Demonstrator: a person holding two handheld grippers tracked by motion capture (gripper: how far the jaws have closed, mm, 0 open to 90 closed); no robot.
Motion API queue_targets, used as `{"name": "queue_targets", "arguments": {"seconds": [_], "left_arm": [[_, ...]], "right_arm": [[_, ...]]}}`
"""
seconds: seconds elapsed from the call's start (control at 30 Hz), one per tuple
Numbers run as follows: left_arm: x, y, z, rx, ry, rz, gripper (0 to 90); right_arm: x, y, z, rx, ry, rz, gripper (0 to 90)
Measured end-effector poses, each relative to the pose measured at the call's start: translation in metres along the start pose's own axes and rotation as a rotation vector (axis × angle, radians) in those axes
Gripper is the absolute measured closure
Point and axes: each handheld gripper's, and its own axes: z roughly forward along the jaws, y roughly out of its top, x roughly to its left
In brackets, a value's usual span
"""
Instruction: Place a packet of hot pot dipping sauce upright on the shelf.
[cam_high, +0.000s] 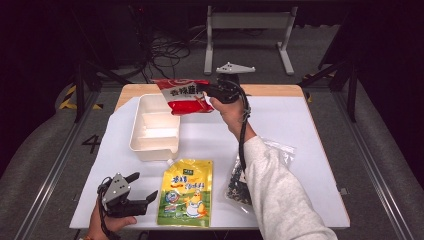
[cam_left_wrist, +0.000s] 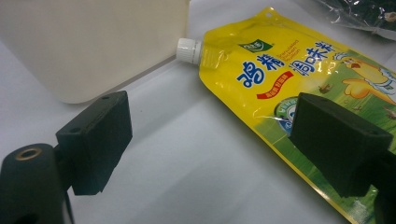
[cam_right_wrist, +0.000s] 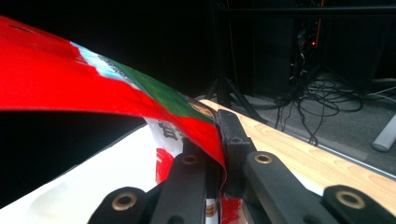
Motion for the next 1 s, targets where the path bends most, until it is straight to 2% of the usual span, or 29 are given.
{"name": "queue_targets", "arguments": {"seconds": [0.23, 0.57, 0.8, 0.93, 1.0], "left_arm": [[0.002, -0.001, -0.002, -0.013, 0.007, -0.011, 13.6], [0.006, -0.006, -0.007, -0.022, 0.011, -0.045, 13.7], [0.005, -0.009, -0.012, -0.020, 0.016, -0.042, 13.7], [0.003, -0.011, -0.015, -0.020, 0.016, -0.037, 13.7], [0.003, -0.012, -0.016, -0.021, 0.018, -0.042, 13.6]], "right_arm": [[0.003, 0.003, 0.026, -0.006, 0.008, 0.012, 88.0], [0.011, 0.002, 0.078, 0.002, 0.014, 0.021, 88.0], [0.014, -0.002, 0.098, -0.001, 0.045, 0.030, 87.7], [0.017, -0.007, 0.107, -0.002, 0.059, 0.019, 87.6], [0.018, -0.009, 0.111, -0.007, 0.062, 0.030, 87.5]]}}
